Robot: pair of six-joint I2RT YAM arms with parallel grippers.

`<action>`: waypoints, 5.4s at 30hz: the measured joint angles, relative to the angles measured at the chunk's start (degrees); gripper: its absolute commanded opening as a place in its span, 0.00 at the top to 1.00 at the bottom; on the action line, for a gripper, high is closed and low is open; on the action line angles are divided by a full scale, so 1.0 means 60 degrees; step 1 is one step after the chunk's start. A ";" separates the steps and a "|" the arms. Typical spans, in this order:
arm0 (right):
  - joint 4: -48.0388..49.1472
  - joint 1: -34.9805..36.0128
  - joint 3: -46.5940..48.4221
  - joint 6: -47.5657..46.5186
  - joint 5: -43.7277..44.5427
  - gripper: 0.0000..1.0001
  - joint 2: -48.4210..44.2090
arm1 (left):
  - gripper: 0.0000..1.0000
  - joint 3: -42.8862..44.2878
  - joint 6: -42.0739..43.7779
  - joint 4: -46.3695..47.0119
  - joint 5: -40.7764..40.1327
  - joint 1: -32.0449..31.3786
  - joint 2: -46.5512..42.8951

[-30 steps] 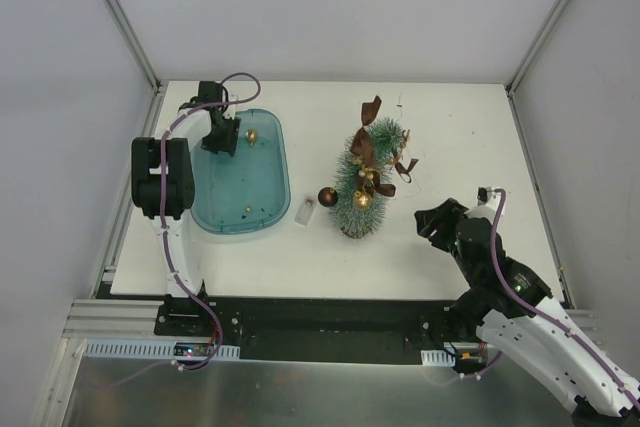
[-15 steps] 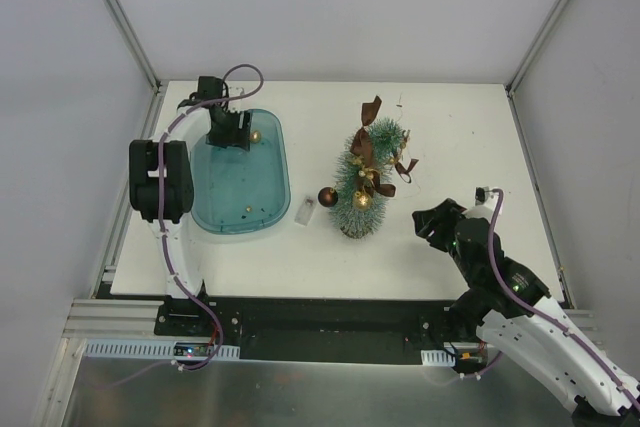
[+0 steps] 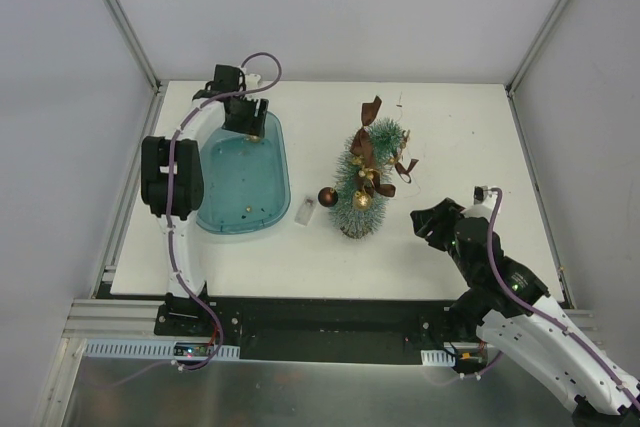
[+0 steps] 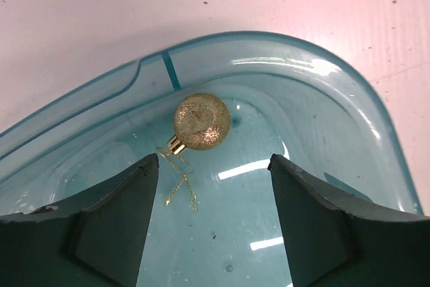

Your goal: Decorate the small christmas tree

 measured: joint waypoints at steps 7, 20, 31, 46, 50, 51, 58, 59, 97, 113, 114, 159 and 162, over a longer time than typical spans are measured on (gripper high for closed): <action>0.0007 0.0000 0.0000 0.0000 -0.0044 0.44 0.0000 | 0.40 0.0000 0.0229 0.0000 -0.0200 0.0004 0.0521; 0.0007 0.0000 0.0000 -0.0004 -0.0058 0.47 0.0000 | 0.75 -0.0011 0.0583 0.0157 -0.0204 -0.0004 0.0557; 0.0007 0.0000 0.0000 -0.0011 -0.0160 0.48 -0.0022 | 0.92 -0.0681 0.0747 0.0342 -0.0055 -0.0004 0.0528; 0.0066 0.0000 -0.0004 -0.0015 -0.0266 0.49 -0.0084 | 0.36 -0.1555 0.0339 0.0353 0.0554 -0.0047 -0.0805; 0.0255 0.0000 -0.0076 -0.0025 -0.0317 0.49 -0.0084 | 0.36 -0.1410 -0.0004 0.0346 0.0510 -0.0131 -0.0685; 0.0306 0.0000 -0.0109 -0.0040 -0.0331 0.49 -0.0084 | 0.36 -0.1315 -0.0066 0.0361 0.0492 -0.0164 -0.0590; 0.0627 0.0000 -0.0273 -0.0226 -0.0528 0.50 -0.0095 | 0.37 -0.0707 -0.0386 0.0495 0.0091 -0.0255 0.0044; 0.0663 0.0000 -0.0284 -0.0244 -0.0546 0.50 -0.0095 | 0.37 -0.0663 -0.0412 0.0510 0.0044 -0.0255 0.0087; 0.1035 0.0087 -0.0474 -0.0379 -0.0739 0.53 -0.0597 | 0.75 -0.0095 0.0466 0.0725 -0.1217 -0.0561 0.0845; 0.1031 0.0131 -0.0474 -0.0608 -0.0743 0.53 -0.0576 | 0.73 -0.5147 0.1147 0.0025 -0.0066 -0.1213 -0.6062; 0.1031 0.0131 -0.0474 -0.0641 -0.0743 0.53 -0.0576 | 0.73 -0.5410 0.1279 -0.0106 0.0102 -0.1410 -0.6597; -0.0255 0.0138 -0.0404 -0.1013 -0.0415 0.51 -0.1730 | 0.67 -0.8459 0.2412 -0.1701 0.2095 -0.5497 -0.7373; -0.0255 0.0138 -0.0404 -0.1013 -0.0361 0.51 -0.1687 | 0.63 -0.8725 0.2189 -0.1304 0.1945 -0.5501 -0.7176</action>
